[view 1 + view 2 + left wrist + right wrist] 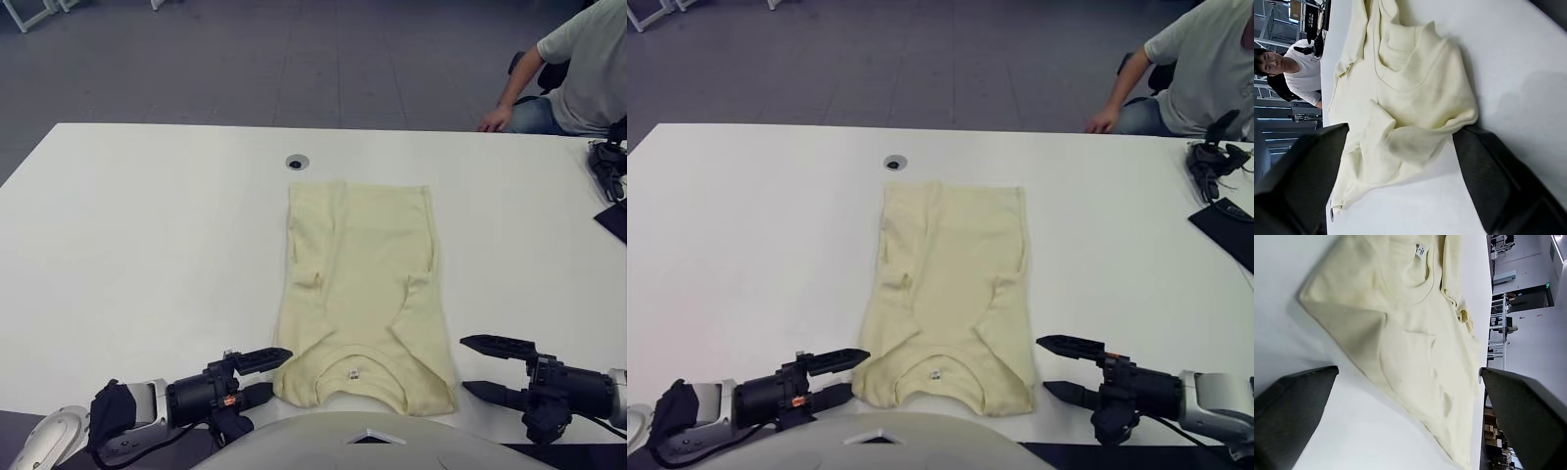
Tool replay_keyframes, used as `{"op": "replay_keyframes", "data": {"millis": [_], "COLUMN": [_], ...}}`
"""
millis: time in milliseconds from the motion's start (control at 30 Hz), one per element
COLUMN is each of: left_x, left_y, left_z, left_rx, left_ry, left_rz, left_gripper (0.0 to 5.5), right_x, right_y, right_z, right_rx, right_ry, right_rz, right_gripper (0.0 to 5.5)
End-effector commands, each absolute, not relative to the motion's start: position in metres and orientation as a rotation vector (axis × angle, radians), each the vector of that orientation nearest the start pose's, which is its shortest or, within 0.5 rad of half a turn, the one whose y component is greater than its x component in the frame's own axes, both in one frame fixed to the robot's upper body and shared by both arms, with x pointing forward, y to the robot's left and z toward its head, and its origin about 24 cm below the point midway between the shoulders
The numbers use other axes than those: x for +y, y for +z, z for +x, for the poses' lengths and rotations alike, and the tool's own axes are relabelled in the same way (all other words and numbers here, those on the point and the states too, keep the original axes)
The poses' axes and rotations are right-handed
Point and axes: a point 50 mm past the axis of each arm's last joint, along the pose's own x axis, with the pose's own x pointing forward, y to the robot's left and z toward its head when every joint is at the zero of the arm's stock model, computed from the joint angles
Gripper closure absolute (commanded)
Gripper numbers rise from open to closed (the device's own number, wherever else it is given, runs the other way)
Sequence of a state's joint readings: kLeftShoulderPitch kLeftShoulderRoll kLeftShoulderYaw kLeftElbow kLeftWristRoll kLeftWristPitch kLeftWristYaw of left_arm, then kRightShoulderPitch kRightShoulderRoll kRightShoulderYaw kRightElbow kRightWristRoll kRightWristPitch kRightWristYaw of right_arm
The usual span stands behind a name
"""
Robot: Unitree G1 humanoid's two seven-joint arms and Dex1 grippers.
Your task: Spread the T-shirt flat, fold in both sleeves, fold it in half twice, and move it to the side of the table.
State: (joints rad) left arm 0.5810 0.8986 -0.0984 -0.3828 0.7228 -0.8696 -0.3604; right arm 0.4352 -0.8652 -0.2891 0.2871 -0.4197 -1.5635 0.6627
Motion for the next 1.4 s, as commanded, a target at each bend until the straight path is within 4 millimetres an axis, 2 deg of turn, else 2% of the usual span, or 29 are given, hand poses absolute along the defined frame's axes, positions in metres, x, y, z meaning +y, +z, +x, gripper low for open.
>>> {"op": "replay_keyframes", "data": {"millis": [33, 400, 633, 833, 967, 1067, 1200, 1400], "left_x": [0.193, 0.188, 0.184, 0.185, 0.190, 0.194, 0.197, 0.208], "left_y": [0.044, 0.042, 0.042, 0.046, 0.048, 0.054, 0.066, 0.102], "left_z": [0.092, 0.090, 0.087, 0.085, 0.081, 0.078, 0.076, 0.082], "left_rx": [-0.225, -0.208, -0.210, -0.115, 0.065, 0.197, 0.323, 0.387], "left_ry": [-1.402, -1.416, -1.427, -1.382, -1.388, -1.390, -1.411, -1.413], "left_rz": [1.378, 1.350, 1.338, 1.216, 1.078, 0.953, 0.819, 0.711], "left_gripper": [2.41, 4.36, 5.50, 5.50, 5.50, 5.50, 5.50, 5.50], "right_x": [-0.275, -0.261, -0.265, -0.265, -0.262, -0.260, -0.259, -0.263], "right_y": [0.052, 0.046, 0.040, 0.036, 0.039, 0.047, 0.066, 0.098], "right_z": [0.087, 0.089, 0.086, 0.083, 0.080, 0.082, 0.099, 0.114], "right_rx": [-0.249, -0.246, -0.126, 0.036, 0.193, 0.329, 0.394, 0.408], "right_ry": [1.429, 1.448, 1.461, 1.445, 1.444, 1.443, 1.393, 1.366], "right_rz": [-1.263, -1.209, -1.169, -1.041, -0.889, -0.739, -0.549, -0.222], "right_gripper": [0.76, 2.64, 3.84, 4.78, 5.44, 5.49, 5.49, 5.49]}}
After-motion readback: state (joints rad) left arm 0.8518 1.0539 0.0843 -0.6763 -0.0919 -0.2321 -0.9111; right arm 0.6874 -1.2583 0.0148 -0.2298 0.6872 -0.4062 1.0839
